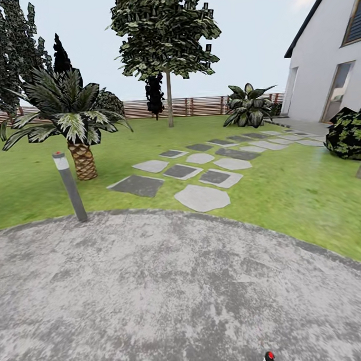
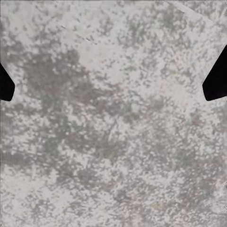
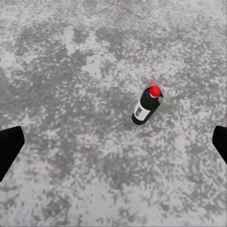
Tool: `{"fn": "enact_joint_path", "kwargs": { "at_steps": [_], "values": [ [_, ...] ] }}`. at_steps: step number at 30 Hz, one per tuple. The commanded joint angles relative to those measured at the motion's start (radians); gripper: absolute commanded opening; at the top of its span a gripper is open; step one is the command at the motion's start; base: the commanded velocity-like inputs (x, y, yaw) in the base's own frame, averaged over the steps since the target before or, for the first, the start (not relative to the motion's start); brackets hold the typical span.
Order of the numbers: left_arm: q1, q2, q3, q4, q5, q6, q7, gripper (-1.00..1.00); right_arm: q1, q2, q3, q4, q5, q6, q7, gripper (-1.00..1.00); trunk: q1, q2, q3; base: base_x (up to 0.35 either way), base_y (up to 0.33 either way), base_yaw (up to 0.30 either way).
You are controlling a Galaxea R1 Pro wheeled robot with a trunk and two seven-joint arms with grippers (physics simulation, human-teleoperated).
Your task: In the garden, pick up the pesticide atomizer on the floor and spray pesticide onto both trees until each tree trunk is fully covered.
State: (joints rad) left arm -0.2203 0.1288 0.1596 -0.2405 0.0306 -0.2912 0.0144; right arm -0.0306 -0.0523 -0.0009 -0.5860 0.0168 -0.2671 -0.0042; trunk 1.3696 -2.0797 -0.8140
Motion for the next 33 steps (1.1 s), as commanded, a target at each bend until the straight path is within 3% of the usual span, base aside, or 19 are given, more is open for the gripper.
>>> {"fn": "enact_joint_path", "kwargs": {
  "at_steps": [1,33],
  "values": [
    [-0.001,0.0,-0.002,0.001,0.003,-0.003,0.002,1.0,0.0,0.0,0.0,0.0,0.002,-0.003,0.0,1.0,0.0,0.0,-0.001,0.299,0.184,0.0],
    [-0.001,-0.001,-0.002,0.001,0.003,-0.003,0.001,1.0,0.0,0.0,-0.004,0.001,0.001,-0.003,0.0,1.0,0.0,0.0,-0.001,0.294,0.19,0.0]
  ]
}}
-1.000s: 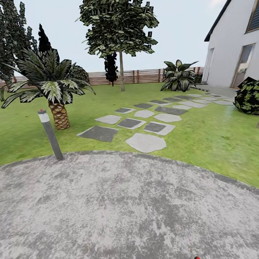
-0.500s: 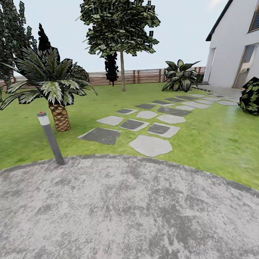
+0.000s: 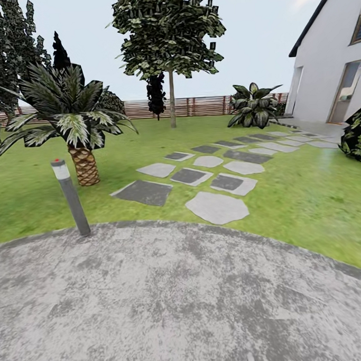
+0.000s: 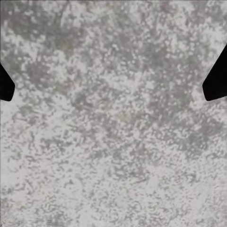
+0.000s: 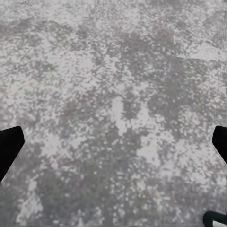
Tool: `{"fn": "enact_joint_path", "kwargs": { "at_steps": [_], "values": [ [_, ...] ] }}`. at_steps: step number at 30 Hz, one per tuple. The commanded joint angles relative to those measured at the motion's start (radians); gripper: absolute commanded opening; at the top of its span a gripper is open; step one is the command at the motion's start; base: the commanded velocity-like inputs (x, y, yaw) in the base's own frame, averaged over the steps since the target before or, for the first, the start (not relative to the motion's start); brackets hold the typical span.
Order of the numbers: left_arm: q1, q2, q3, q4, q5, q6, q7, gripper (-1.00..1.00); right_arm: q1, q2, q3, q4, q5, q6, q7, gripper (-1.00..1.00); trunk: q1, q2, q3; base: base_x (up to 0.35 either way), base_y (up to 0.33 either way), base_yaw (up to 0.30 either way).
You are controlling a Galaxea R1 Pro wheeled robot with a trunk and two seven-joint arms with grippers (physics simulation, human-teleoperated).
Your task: In the garden, pick up the pesticide atomizer on the floor and spray pesticide onto both trees until each tree trunk is fully covered.
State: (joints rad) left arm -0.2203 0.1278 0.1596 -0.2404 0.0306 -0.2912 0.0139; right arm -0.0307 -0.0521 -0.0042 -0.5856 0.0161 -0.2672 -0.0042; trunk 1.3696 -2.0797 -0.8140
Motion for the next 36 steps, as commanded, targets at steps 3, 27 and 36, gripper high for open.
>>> {"fn": "enact_joint_path", "kwargs": {
  "at_steps": [3,27,36],
  "values": [
    [-0.001,0.0,-0.002,0.001,0.003,-0.003,0.001,1.0,0.0,0.0,0.0,0.0,0.002,-0.003,0.0,1.0,0.0,0.0,-0.001,0.291,0.194,0.0],
    [-0.001,0.0,-0.001,0.001,0.003,-0.003,0.001,1.0,-0.001,0.0,0.0,0.0,0.001,-0.003,0.0,1.0,0.0,0.0,-0.001,0.286,0.203,-0.222],
    [-0.001,0.0,-0.002,0.001,0.003,-0.003,0.001,1.0,0.0,0.0,0.0,0.0,0.001,-0.002,0.0,1.0,0.0,0.0,-0.001,0.178,0.252,-0.264]
  ]
}}
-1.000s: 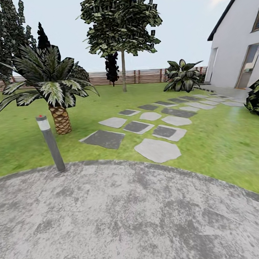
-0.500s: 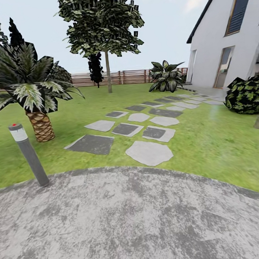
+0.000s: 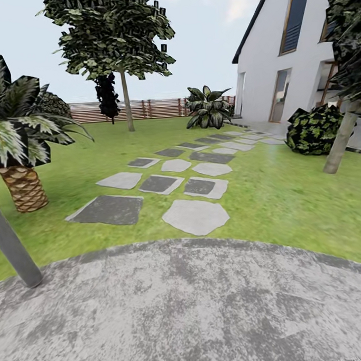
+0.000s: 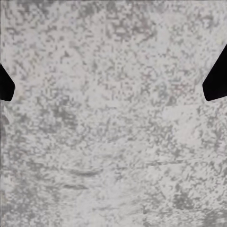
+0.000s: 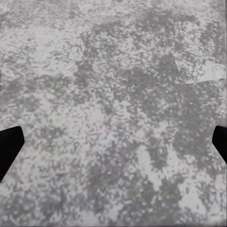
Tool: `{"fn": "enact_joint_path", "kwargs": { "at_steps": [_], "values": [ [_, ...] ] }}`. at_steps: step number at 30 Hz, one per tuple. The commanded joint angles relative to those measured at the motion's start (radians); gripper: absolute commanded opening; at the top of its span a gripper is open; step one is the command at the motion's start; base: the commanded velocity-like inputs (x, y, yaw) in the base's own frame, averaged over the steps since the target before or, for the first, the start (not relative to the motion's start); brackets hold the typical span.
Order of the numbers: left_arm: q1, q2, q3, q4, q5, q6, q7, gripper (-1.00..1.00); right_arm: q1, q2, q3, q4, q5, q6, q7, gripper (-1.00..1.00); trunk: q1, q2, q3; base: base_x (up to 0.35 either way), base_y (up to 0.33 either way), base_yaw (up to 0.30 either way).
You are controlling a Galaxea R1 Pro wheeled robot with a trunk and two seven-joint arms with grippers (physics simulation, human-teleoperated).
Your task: In the garden, pick up the pesticide atomizer on the floor and spray pesticide onto both trees until each tree trunk is fully covered.
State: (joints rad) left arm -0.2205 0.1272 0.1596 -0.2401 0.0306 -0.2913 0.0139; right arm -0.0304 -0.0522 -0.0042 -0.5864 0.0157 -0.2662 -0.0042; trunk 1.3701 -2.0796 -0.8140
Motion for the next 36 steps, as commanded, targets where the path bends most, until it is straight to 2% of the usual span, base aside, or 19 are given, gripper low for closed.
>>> {"fn": "enact_joint_path", "kwargs": {
  "at_steps": [1,11,36],
  "values": [
    [0.0,0.0,-0.002,0.001,0.003,-0.003,0.001,1.0,0.0,0.0,0.0,0.0,0.002,-0.003,0.0,1.0,0.0,0.0,-0.001,0.027,0.281,-0.264],
    [0.0,0.0,-0.002,0.001,0.003,-0.003,0.001,1.0,-0.001,0.0,0.0,0.001,0.001,-0.002,0.0,1.0,0.0,0.0,-0.001,0.006,0.226,-0.265],
    [0.0,0.0,-0.002,0.001,0.003,-0.003,0.001,1.0,-0.001,0.0,0.003,0.003,0.001,-0.002,0.001,1.0,0.0,0.0,-0.001,0.0,0.007,-0.267]
  ]
}}
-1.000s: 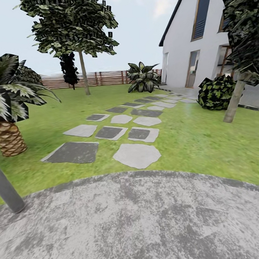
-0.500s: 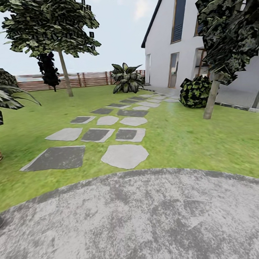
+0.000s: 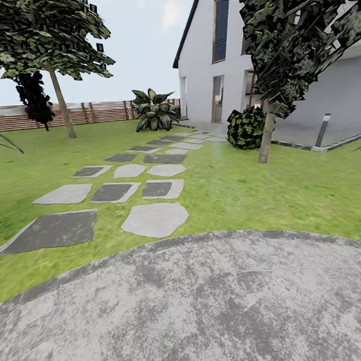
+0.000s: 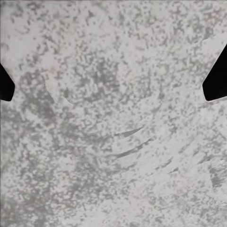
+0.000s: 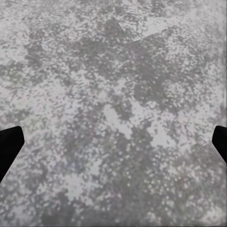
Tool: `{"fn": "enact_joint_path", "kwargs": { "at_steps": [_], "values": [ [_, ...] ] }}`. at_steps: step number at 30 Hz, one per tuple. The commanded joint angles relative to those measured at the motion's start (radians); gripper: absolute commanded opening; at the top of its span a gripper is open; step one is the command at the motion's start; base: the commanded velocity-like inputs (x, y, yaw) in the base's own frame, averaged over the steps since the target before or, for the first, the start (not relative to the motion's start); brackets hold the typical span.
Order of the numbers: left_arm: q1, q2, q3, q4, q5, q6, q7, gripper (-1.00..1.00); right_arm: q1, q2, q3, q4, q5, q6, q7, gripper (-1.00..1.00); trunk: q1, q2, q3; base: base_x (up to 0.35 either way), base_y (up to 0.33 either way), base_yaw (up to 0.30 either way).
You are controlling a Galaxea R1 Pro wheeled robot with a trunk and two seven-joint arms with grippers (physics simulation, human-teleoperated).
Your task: In the garden, pick up the pesticide atomizer on the floor and spray pesticide onto both trees until each tree trunk is fully covered.
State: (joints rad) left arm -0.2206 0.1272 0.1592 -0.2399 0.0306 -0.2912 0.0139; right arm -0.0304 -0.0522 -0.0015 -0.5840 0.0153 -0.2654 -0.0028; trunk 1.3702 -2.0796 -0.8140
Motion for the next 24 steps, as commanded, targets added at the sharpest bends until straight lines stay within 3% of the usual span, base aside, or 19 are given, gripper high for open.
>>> {"fn": "enact_joint_path", "kwargs": {
  "at_steps": [1,24],
  "values": [
    [0.0,0.0,-0.001,0.001,0.003,-0.003,0.001,1.0,-0.001,0.0,0.0,0.001,0.002,-0.003,0.0,1.0,0.0,0.0,-0.001,0.0,0.0,-0.267],
    [0.0,-0.001,-0.002,0.001,0.003,-0.003,0.001,1.0,-0.001,0.0,0.001,0.001,0.002,-0.003,0.0,1.0,0.0,0.0,-0.001,0.0,-0.013,-0.268]
  ]
}}
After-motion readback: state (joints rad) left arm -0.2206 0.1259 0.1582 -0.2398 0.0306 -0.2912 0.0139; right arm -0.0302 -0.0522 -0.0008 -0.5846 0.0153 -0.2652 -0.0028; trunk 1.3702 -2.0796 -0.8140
